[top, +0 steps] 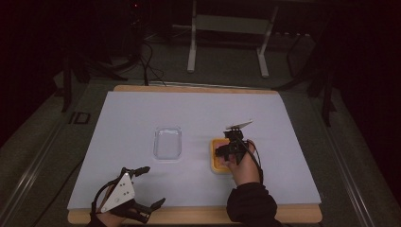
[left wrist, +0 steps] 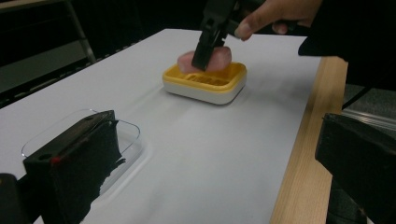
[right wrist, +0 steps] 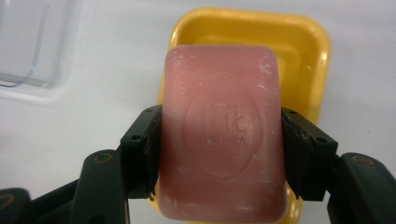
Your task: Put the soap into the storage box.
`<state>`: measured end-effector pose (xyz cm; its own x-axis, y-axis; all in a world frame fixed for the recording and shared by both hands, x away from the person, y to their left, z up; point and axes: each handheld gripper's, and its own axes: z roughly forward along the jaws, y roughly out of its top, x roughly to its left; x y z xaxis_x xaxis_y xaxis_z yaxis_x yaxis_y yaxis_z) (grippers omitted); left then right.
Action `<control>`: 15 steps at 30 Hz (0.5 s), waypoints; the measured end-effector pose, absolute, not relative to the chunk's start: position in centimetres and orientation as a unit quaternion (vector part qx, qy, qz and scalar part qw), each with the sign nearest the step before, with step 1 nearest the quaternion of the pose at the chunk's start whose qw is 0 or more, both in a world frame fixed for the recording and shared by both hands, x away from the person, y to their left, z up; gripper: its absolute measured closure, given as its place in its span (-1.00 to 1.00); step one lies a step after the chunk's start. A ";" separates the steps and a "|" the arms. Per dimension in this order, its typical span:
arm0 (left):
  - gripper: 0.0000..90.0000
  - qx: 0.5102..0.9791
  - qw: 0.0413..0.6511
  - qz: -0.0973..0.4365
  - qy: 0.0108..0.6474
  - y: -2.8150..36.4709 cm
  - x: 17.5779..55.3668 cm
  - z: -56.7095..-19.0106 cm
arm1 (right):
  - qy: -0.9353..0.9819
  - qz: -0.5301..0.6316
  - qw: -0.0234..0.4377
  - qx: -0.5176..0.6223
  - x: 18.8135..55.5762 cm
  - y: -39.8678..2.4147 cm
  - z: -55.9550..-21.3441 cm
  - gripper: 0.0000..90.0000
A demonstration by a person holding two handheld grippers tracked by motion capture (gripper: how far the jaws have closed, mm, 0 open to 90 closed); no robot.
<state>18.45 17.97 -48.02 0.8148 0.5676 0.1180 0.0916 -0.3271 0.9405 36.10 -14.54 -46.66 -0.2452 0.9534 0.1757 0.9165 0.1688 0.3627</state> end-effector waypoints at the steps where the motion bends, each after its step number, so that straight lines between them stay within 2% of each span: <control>1: -0.99 0.784 0.541 0.220 0.210 18.0 18.4 -48.0 | 0.764 0.198 0.046 0.612 36.1 -14.4 -46.9 -0.16; 15: -0.99 0.784 0.541 0.219 0.209 18.0 18.4 -48.0 | 0.762 0.175 0.050 0.622 36.7 -13.8 -48.6 -0.20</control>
<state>18.43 17.99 -48.01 0.8164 0.5656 0.1168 0.0917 -0.3267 0.9407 36.65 -13.76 -48.63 -0.2220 0.9648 0.1413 0.9296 0.1657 0.3293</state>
